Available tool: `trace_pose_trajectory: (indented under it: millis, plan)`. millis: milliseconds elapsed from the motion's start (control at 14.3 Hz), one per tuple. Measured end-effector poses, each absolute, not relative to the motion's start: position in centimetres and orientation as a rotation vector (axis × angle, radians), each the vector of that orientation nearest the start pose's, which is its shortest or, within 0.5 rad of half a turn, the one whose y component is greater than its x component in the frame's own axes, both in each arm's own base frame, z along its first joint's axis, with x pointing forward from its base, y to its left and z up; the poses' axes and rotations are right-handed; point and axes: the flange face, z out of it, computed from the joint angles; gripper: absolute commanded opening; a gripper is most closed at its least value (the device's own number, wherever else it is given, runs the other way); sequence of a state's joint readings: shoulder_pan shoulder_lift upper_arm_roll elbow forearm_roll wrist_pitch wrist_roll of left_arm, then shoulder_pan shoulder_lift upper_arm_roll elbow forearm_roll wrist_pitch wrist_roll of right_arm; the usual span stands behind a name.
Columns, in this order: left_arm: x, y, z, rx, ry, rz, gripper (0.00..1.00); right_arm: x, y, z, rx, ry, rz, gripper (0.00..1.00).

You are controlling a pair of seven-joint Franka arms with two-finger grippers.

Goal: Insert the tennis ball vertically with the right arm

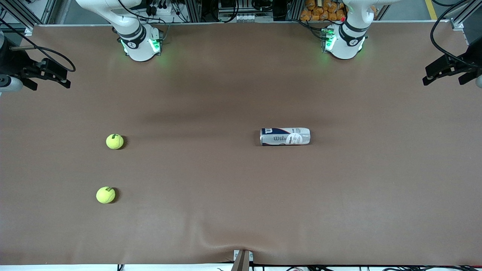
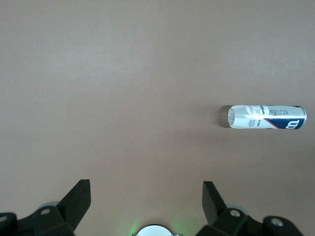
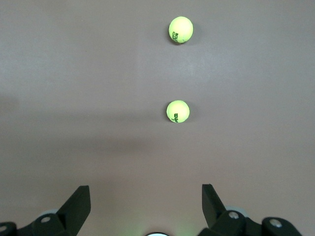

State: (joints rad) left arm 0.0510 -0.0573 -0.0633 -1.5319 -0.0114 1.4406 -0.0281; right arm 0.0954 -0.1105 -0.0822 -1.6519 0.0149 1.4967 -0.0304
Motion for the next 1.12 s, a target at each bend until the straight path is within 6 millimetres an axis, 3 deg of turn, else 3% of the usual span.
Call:
trace_pose_trajectory:
  millis: [210,490,700,910,1120]
  plan:
    - [52.3,-0.9,66.2,-3.148,-0.023,0.055,1.00,51.4,0.3,63.1,-3.115,-0.061,0.105,1.00]
    - [52.2,-0.9,65.8,-3.147,-0.023,0.091,1.00,52.4,0.0,59.8,-3.127,-0.052,0.197,1.00]
    - [52.9,-0.8,64.3,-3.145,-0.023,0.151,1.00,52.9,-0.7,56.1,-3.157,-0.039,0.252,1.00]
    - [53.9,-0.8,61.9,-3.140,-0.022,0.257,1.00,53.3,-2.8,50.6,-3.160,0.016,0.221,1.00]
    - [53.7,-1.5,61.7,-3.140,0.001,0.303,1.00,54.3,-3.0,46.2,-3.169,0.015,0.116,1.00]
